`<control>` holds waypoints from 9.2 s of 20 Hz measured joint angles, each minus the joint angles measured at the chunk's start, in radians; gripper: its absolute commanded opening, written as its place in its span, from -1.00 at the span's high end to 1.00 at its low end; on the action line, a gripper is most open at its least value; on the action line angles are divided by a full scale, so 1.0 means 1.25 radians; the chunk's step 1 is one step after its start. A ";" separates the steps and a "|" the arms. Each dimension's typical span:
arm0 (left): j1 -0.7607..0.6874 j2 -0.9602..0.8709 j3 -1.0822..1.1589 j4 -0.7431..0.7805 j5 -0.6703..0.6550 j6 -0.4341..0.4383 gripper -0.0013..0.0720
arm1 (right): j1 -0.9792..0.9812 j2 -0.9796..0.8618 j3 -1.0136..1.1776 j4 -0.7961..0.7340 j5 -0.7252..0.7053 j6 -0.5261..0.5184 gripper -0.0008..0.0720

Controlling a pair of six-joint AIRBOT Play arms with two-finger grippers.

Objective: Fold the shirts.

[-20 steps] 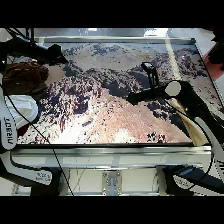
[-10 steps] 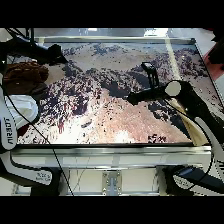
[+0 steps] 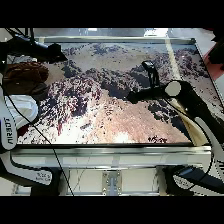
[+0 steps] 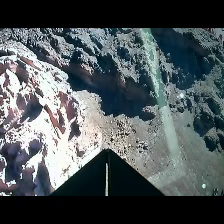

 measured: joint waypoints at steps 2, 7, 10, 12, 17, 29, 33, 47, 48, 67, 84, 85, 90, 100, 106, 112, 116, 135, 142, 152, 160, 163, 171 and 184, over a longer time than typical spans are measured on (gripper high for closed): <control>0.000 0.000 0.000 0.000 0.007 0.006 0.93 | 0.000 0.000 0.000 0.000 -0.008 0.000 -0.89; 0.000 0.000 0.000 0.020 0.030 0.013 0.94 | 0.000 0.000 0.000 -0.002 -0.025 0.000 -0.89; 0.000 -0.001 0.000 0.146 0.037 0.026 0.94 | 0.000 0.000 -0.001 -0.006 -0.029 0.000 -0.89; 0.000 -0.001 0.000 0.270 0.024 0.022 0.94 | 0.000 0.000 -0.001 -0.012 -0.030 0.000 -0.89; 0.044 -0.015 0.000 0.581 0.052 -0.028 -0.73 | 0.000 0.000 -0.001 -0.020 -0.031 0.000 -0.89; 0.493 -0.181 0.000 0.483 -0.074 -0.227 -0.99 | 0.000 0.000 -0.001 -0.032 -0.035 0.009 -0.89; 0.556 -0.249 0.000 0.342 -0.057 -0.245 -0.99 | 0.000 0.000 -0.001 -0.035 -0.061 0.045 -0.89; 0.547 -0.318 0.037 -0.335 0.048 0.005 0.95 | -0.001 0.000 0.001 -0.049 -0.119 0.107 -0.05; 0.533 -0.301 0.039 -0.427 0.042 0.042 0.95 | -0.002 0.001 0.001 -0.056 -0.125 0.107 -0.05; -0.468 -0.216 0.002 -0.128 0.096 0.129 -0.86 | -0.378 0.092 0.104 -0.140 -0.127 0.099 -0.13; -0.192 -0.137 0.008 0.205 0.129 -0.073 -0.99 | -0.415 -0.283 0.053 0.045 0.058 -0.139 -0.39; -0.179 -0.137 -0.001 0.209 0.122 -0.076 -0.99 | -0.412 -0.300 0.066 0.045 0.059 -0.144 -0.39; -0.153 -0.142 -0.018 0.228 0.101 -0.081 -0.99 | -0.389 -0.380 0.139 0.056 0.055 -0.156 -0.35; -0.146 -0.147 -0.025 0.237 0.028 -0.085 -0.97 | -0.405 -0.418 0.212 0.053 0.177 -0.157 0.90; -0.146 -0.179 -0.127 0.230 0.005 -0.045 -0.96 | -0.430 -0.372 0.308 0.043 0.259 -0.155 0.90; -0.132 -0.246 -0.178 0.169 0.084 0.056 -0.95 | -0.434 -0.356 0.335 0.074 0.304 -0.138 0.90; -0.080 -0.274 -0.184 0.049 0.081 0.050 -0.96 | -0.434 -0.354 0.338 0.086 0.315 -0.130 0.90; -0.043 -0.334 -0.123 -0.231 -0.042 0.117 0.95 | -0.435 -0.319 0.345 0.143 0.329 -0.109 0.91; 0.055 -0.078 0.052 -0.378 -0.060 0.175 0.95 | -0.456 -0.086 0.431 0.002 0.441 -0.058 0.92; 0.121 0.345 0.060 0.179 0.118 0.074 0.95 | -0.519 0.186 0.603 -0.041 0.418 -0.045 0.92; 0.123 0.377 -0.016 0.299 0.118 0.018 0.95 | -0.522 0.156 0.622 -0.004 0.404 -0.044 0.92; 0.121 0.371 -0.020 0.266 0.121 0.012 0.95 | -0.523 0.137 0.623 0.011 0.399 -0.045 0.92; 0.096 0.369 0.010 0.235 0.109 0.017 0.95 | -0.523 0.141 0.623 0.009 0.400 -0.045 0.92; 0.095 0.460 0.022 0.227 0.001 0.046 0.95 | -0.523 0.254 0.624 -0.065 0.270 -0.048 0.93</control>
